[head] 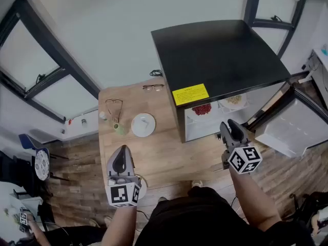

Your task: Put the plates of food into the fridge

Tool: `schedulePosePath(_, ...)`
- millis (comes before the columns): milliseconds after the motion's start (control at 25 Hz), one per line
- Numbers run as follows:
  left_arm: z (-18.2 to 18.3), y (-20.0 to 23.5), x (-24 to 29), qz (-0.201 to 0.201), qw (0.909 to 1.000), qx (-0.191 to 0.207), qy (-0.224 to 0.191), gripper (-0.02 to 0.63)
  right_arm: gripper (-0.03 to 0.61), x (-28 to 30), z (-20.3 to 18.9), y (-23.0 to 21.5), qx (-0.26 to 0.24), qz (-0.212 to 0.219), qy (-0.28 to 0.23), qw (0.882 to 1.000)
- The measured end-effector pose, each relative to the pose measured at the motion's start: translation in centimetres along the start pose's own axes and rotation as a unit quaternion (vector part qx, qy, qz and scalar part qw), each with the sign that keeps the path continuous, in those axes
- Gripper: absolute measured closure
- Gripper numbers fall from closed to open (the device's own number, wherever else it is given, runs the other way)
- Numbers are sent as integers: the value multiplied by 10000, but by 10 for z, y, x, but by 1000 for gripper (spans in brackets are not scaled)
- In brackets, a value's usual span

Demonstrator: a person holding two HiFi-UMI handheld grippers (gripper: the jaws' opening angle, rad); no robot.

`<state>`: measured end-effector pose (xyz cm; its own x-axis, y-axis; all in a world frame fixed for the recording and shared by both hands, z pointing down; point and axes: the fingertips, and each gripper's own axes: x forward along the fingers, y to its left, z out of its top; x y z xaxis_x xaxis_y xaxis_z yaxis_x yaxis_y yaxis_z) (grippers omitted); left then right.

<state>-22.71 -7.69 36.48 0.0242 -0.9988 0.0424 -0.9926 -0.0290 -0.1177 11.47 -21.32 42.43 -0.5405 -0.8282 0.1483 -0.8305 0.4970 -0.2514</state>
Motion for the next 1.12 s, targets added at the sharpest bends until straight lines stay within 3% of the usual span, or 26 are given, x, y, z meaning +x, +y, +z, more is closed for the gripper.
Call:
schedulePosePath(360,-34,84,-92,482,9984,-94,277,611,430,4,-75,135,259,961,594,9933)
schedulePosePath(560,-54,118,-135,596,9973,-190,391,611,430,-1,-124,233,357,1868,1073,9759)
schedulePosePath(720,-68,138,-165,632,9967,-241,449,611,430,-12,-166,290,542,2329,1452,9601)
schedulePosePath(840,-81,149,-183,620,9964,-264,517,611,430,-22,-202,314,452,2412,1751,9535)
schedulePosePath(1120,-101,174,-213,520,9961,-239,667,611,430,-42,-284,337,919,2158,2294,9446)
